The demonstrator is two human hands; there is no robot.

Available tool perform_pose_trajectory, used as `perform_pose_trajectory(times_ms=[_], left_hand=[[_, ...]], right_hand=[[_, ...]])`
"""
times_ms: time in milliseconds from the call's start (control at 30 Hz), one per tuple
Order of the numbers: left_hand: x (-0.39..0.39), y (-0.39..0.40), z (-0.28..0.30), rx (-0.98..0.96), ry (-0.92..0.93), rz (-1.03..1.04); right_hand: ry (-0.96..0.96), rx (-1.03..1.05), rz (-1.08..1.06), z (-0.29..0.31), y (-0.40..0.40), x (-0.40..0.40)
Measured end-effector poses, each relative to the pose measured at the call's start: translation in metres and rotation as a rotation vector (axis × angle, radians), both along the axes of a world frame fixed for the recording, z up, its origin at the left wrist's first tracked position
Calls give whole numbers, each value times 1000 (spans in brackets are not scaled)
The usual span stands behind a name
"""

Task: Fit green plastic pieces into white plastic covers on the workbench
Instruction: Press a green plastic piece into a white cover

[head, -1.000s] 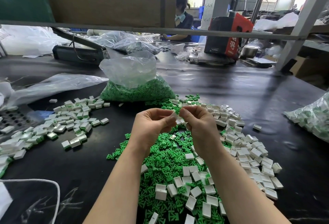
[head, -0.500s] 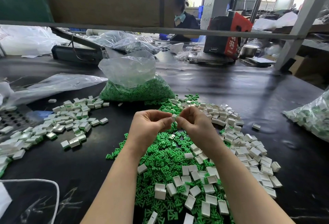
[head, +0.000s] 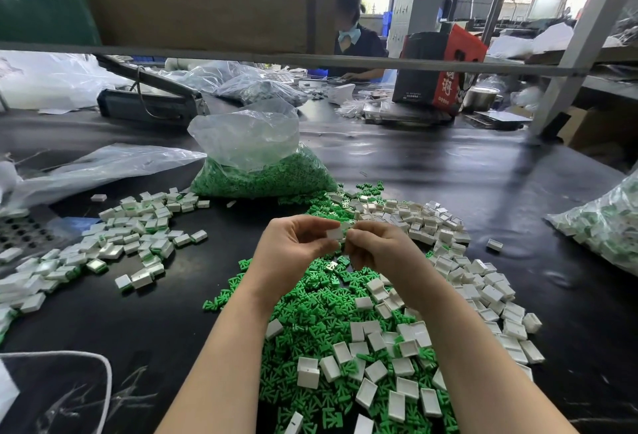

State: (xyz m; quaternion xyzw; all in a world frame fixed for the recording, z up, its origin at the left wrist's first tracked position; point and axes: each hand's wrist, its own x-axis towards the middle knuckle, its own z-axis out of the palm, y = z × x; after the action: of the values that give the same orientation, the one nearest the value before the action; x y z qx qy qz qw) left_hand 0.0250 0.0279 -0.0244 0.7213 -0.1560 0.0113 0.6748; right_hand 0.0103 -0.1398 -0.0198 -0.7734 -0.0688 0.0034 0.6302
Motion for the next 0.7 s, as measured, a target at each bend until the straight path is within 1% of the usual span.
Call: perform_pose_trajectory(times_ms=[100, 200, 333, 533, 700], left_hand=[[1, 0, 0, -38, 23, -1], [1, -1, -2, 51, 30, 0], [0, -3, -2, 139, 26, -14], [-2, -3, 1, 127, 3, -22], [-4, -2, 2, 165, -33, -17]], right_hand=[[-6, 68, -21, 2, -1, -1], [-37, 97, -44, 3, 0, -1], [-94, 55, -54, 4, 4, -3], [-159, -1, -63, 4, 8, -3], [-179, -51, -38, 4, 10, -3]])
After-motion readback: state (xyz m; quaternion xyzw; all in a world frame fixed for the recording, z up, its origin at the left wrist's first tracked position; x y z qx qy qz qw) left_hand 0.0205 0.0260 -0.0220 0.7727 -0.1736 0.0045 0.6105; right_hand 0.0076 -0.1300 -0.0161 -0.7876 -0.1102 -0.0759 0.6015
